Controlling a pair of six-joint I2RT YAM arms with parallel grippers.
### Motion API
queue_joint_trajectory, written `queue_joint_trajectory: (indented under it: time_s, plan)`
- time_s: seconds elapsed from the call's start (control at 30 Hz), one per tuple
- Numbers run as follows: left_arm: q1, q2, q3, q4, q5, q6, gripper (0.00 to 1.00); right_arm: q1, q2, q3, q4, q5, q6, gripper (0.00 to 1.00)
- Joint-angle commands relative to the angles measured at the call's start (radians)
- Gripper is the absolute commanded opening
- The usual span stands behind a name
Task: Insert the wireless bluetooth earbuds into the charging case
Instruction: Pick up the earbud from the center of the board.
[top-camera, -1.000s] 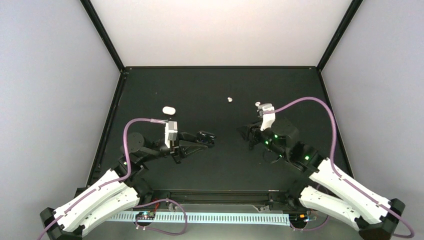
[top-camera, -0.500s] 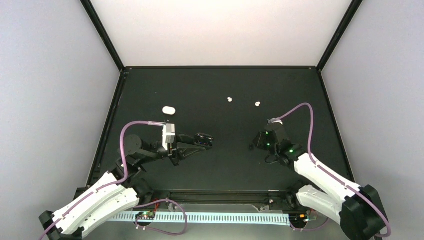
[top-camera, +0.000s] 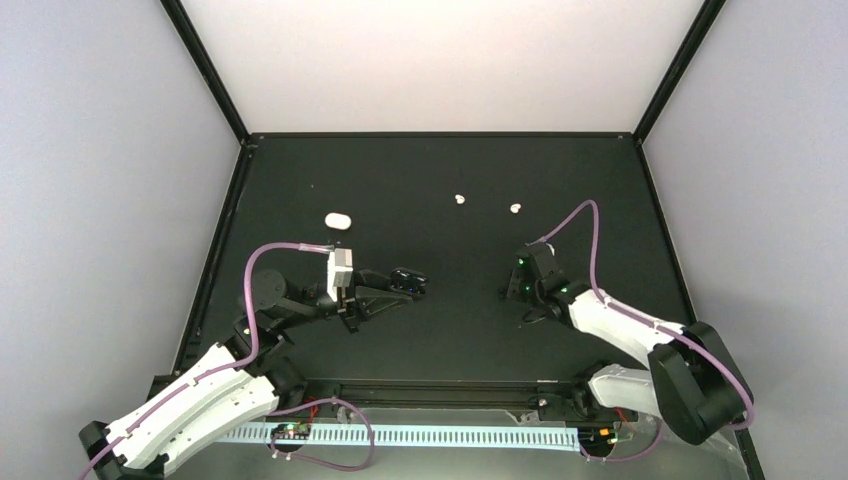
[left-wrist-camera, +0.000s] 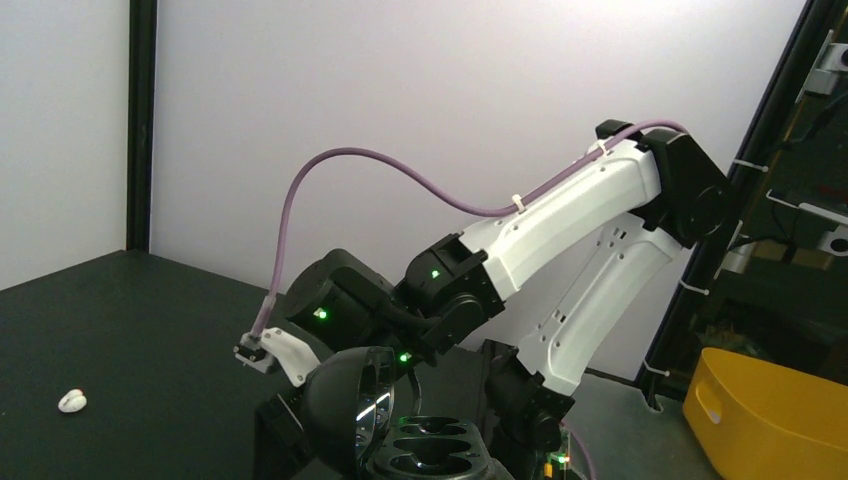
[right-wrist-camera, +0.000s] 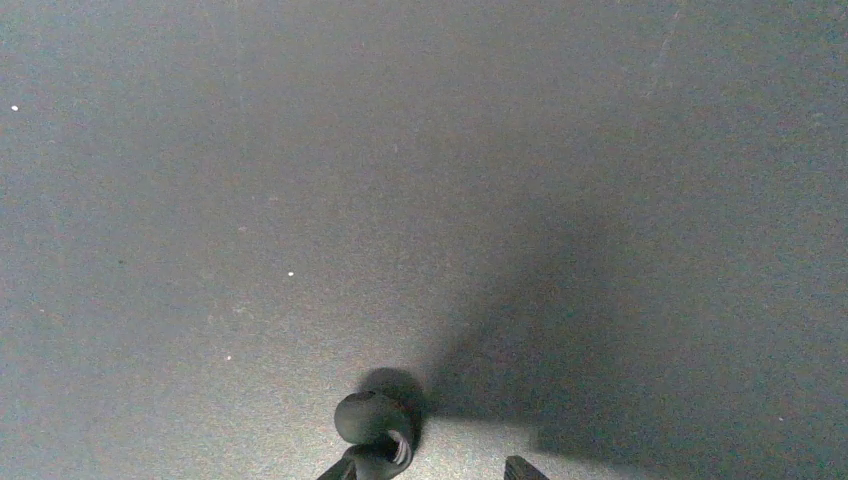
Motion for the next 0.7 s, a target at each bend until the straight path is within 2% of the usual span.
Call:
queue_joint_trajectory:
  time_s: [0.0,0.3,0.67]
  plan:
    - [-0.005,0.0,0.003,0.015,0.012,0.0,0.01,-0.007,0.038,0.012,0.063,-0.016,-0.023,0.38]
    - [-0.005,0.007,0.005,0.015,0.008,0.005,0.02,-0.009,0.047,0.012,0.059,0.013,-0.049,0.34]
    - [-0.005,0.014,0.006,0.014,0.014,0.005,0.02,-0.008,0.078,0.016,0.07,-0.022,-0.071,0.28]
